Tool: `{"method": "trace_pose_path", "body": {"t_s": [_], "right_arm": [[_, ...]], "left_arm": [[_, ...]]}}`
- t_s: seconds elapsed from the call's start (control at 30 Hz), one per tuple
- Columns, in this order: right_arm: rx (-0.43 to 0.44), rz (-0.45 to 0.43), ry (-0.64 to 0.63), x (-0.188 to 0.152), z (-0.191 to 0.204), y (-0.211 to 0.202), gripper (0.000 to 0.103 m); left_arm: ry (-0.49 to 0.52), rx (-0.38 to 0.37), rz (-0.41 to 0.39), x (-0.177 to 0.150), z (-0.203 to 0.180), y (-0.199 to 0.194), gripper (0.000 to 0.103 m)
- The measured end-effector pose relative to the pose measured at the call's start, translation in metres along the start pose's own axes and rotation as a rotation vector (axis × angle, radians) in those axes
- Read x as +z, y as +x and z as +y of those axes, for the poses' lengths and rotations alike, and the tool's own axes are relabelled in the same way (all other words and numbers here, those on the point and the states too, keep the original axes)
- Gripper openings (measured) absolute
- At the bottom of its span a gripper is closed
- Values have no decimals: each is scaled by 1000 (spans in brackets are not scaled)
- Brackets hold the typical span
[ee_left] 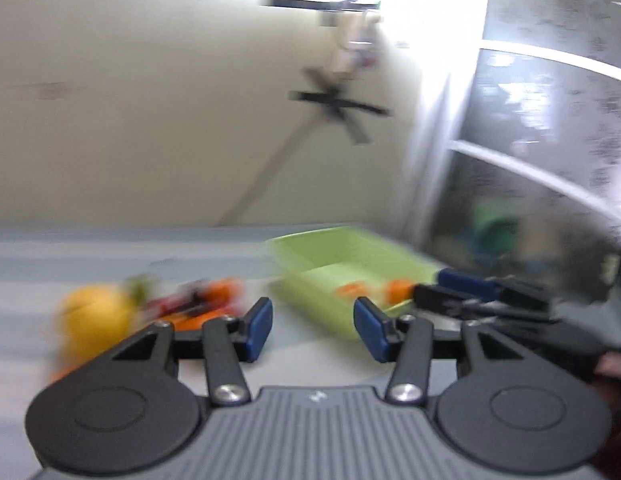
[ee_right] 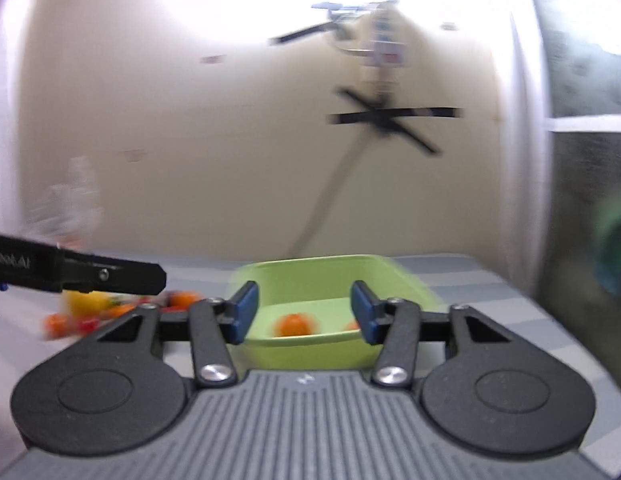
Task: Organize fruits
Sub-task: 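Grasp a small orange tomato with the left tool while the right tool grasps a mandarin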
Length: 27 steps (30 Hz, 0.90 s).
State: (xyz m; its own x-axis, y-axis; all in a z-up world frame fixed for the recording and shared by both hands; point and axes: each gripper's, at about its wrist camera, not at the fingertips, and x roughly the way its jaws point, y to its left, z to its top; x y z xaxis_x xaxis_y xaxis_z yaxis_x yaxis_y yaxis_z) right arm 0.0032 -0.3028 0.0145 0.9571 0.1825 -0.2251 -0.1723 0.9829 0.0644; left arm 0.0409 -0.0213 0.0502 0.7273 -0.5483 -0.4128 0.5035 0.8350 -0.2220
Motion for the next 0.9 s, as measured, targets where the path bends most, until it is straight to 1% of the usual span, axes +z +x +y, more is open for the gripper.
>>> {"method": "trace_pose_path", "body": {"t_s": [0.07, 0.13, 0.2, 0.23, 0.3, 0.37, 0.43, 0.63, 0.67, 0.7, 0.73, 0.77, 0.83, 0.9], "right_arm": [[94, 42, -28, 0, 22, 5, 41], [180, 101, -58, -3, 46, 17, 39], [214, 150, -79, -7, 63, 33, 38], [221, 174, -90, -8, 72, 42, 38], [223, 207, -100, -10, 83, 56, 38], [223, 219, -124, -8, 91, 68, 38], [234, 224, -169, -8, 100, 76, 39], [220, 267, -270, -7, 118, 118, 40], [223, 271, -283, -8, 120, 122, 43], [222, 277, -297, -10, 122, 126, 44], [221, 284, -310, -12, 124, 131, 44], [219, 292, -319, -14, 125, 134, 42], [210, 269, -350, -16, 129, 130, 39], [221, 239, -344, -14, 128, 116, 39]], "left_arm": [[-37, 98, 13, -10, 26, -15, 46], [-46, 192, 13, -17, 48, -25, 46], [-28, 284, 29, -21, 64, -27, 46], [-28, 310, 39, -22, 71, -25, 46], [-45, 313, 58, -26, 87, -22, 46], [-48, 305, 87, -29, 97, -13, 46], [-45, 291, 98, -34, 102, -10, 46], [-35, 279, 122, -35, 105, 10, 46], [-33, 278, 130, -36, 109, 13, 46], [-41, 277, 142, -37, 109, 15, 45], [-52, 269, 145, -38, 110, 16, 39], [-50, 266, 135, -38, 109, 14, 30], [-43, 271, 133, -41, 107, 9, 30], [-55, 260, 135, -46, 101, 1, 30]]}}
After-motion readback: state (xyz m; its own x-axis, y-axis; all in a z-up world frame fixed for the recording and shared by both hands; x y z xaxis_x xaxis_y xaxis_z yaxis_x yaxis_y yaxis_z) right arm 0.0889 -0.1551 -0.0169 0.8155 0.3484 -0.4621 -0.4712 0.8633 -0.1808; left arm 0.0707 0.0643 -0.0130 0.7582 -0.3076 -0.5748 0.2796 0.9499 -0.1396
